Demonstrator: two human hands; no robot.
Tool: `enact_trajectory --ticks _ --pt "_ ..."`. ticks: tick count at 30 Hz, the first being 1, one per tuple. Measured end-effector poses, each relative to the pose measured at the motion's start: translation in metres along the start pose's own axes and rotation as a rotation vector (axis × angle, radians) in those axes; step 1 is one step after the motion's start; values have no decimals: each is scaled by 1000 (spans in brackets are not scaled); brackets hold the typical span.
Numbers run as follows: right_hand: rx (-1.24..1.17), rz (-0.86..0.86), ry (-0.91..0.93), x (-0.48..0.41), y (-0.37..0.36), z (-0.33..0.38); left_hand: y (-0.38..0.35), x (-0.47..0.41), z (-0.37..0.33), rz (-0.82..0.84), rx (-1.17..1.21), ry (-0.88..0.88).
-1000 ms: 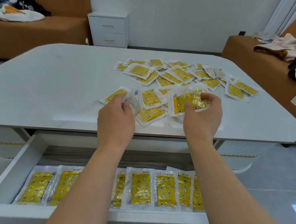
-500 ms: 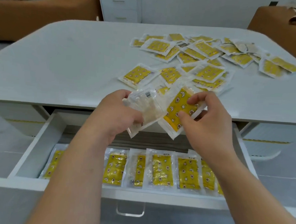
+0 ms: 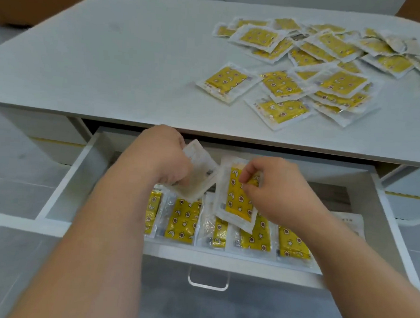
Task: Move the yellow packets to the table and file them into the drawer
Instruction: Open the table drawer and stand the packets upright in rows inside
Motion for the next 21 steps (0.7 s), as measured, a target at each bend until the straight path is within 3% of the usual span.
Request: enact_trajectory --ticks 3,6,11,13,15,21 --pt "-10 82 -33 -5 -8 -4 -11 -10 5 -4 -121 -65" --pt "-61 135 -63 -7 -9 -7 -24 -15 6 94 -236 -149" --pt "-10 148 -104 -11 -11 -13 -59 -6 7 610 -684 -183" --pt "29 152 -110 -11 -12 -16 -68 -3 10 748 -762 -161" --pt "36 161 -119 -10 -13 -17 -70 -8 12 725 -718 -139" --pt "-46 158 -140 -7 -13 -16 -66 -33 18 390 -545 -85"
Point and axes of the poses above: each hand's wrist, its own x-axis away from the middle knuckle, its own y-axis out of the back of the hand, z = x × y, the point moved 4 cm from there along -x, towards the middle knuckle, and after that the axes turned 2 degrees about -z, right-handed, at the moved point
